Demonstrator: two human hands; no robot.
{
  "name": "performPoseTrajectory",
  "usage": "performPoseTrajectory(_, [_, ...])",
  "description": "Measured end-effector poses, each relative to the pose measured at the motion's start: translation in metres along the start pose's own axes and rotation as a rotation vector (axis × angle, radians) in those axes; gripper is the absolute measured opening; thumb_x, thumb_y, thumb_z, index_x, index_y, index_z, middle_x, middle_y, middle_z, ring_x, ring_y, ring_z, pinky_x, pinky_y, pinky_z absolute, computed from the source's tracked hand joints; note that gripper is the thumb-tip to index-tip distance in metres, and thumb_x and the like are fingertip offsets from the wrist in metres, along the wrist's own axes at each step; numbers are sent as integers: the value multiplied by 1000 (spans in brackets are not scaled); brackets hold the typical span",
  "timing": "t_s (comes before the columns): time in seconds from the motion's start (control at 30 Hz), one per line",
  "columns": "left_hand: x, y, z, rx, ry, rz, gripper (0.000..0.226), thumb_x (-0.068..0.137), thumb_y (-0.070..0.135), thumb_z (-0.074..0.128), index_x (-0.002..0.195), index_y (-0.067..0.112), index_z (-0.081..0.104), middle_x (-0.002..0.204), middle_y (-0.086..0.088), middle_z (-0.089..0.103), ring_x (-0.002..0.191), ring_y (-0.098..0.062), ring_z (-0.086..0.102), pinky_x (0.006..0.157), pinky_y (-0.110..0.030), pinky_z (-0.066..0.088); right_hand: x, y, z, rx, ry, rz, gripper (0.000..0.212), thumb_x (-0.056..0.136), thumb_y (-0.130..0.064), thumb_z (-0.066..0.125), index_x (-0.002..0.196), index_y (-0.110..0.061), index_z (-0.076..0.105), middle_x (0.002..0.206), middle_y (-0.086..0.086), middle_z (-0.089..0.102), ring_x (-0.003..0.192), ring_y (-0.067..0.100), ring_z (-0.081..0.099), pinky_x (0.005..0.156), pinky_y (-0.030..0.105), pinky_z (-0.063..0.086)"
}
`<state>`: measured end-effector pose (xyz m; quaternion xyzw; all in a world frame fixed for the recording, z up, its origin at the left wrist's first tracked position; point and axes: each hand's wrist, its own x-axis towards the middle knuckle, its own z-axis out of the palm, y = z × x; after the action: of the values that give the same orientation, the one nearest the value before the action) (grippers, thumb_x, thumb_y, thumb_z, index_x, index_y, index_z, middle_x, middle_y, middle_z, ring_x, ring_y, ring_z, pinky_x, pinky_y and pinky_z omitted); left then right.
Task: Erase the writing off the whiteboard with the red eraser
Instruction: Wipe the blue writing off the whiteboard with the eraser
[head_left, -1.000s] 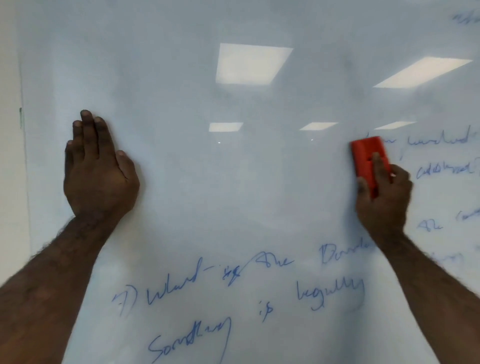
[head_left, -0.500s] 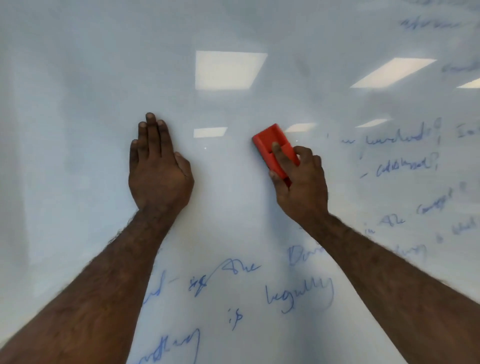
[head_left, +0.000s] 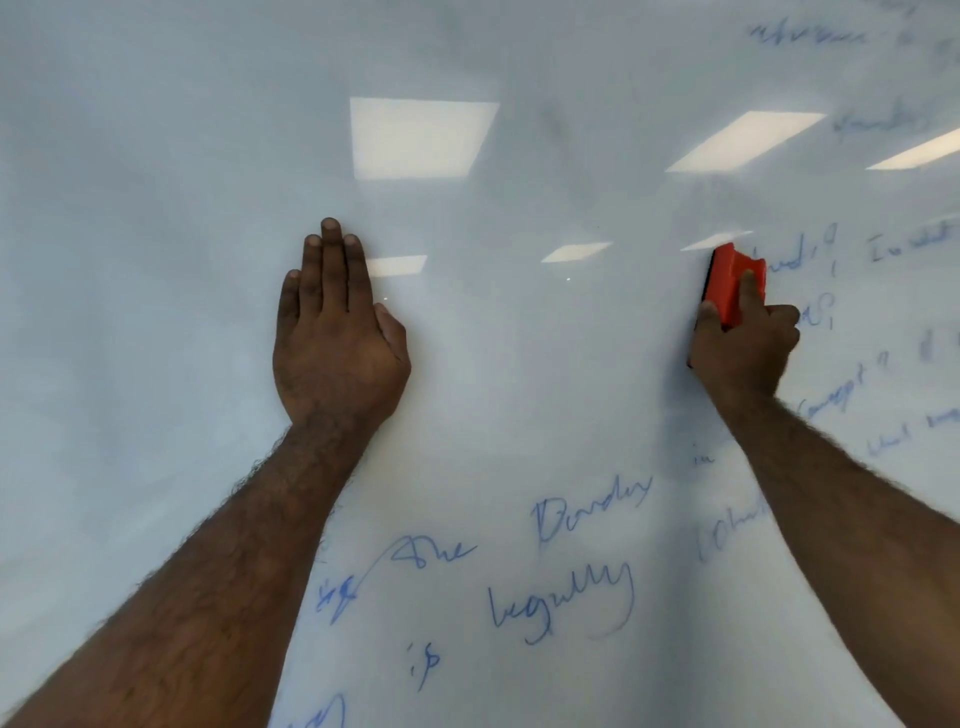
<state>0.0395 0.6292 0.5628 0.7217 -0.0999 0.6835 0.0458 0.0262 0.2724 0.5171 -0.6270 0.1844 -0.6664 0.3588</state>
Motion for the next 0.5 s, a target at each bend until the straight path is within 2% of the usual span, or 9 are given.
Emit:
performPoseTrajectory(0.07, [0, 0, 0, 0, -6, -3, 64, 97, 27, 25, 157, 5, 15, 166, -10, 9, 153, -22, 9, 123, -34, 4, -10, -30, 8, 30, 20, 19, 63, 94, -34, 58, 151, -21, 34, 125, 25, 41, 116, 42, 45, 102, 42, 41])
performPoseTrajectory(0.1, [0, 0, 0, 4, -7, -3, 65, 97, 27, 25, 157, 5, 15, 166, -10, 9, 153, -22, 9, 123, -34, 4, -20, -46, 12, 20, 18, -56, 64, 94, -34, 58, 151, -23, 33, 124, 25, 42, 113, 41, 45, 100, 42, 41])
performPoseTrajectory(0.27, [-1, -2, 2, 1, 6, 9, 65, 97, 28, 25, 157, 5, 16, 166, -10, 10, 153, -23, 10, 123, -36, 6, -71, -88, 24, 51, -87, -718, 62, 90, -32, 62, 148, -21, 40, 112, 21, 52, 95, 37, 50, 81, 40, 46])
performPoseTrajectory(0.37, [-2, -2, 3, -4, 15, 16, 65, 97, 27, 26, 157, 5, 17, 165, -11, 12, 153, -24, 11, 123, -37, 8, -57, -67, 19, -23, -129, -937, 59, 92, -37, 59, 146, -19, 42, 115, 20, 53, 95, 33, 52, 79, 42, 51])
performPoseTrajectory(0.43, [-2, -1, 4, -1, 23, 16, 64, 97, 27, 27, 156, 5, 17, 165, -11, 13, 153, -24, 12, 123, -37, 8, -40, -42, 16, -9, -104, -883, 61, 92, -36, 60, 147, -20, 41, 114, 20, 51, 96, 32, 50, 81, 39, 49])
performPoseTrajectory(0.5, [-1, -1, 4, -3, 27, 19, 64, 97, 27, 27, 157, 5, 17, 165, -11, 12, 153, -24, 12, 123, -37, 8, -25, -13, 13, 39, -49, -669, 63, 91, -31, 63, 149, -21, 39, 113, 21, 48, 97, 33, 48, 82, 34, 43])
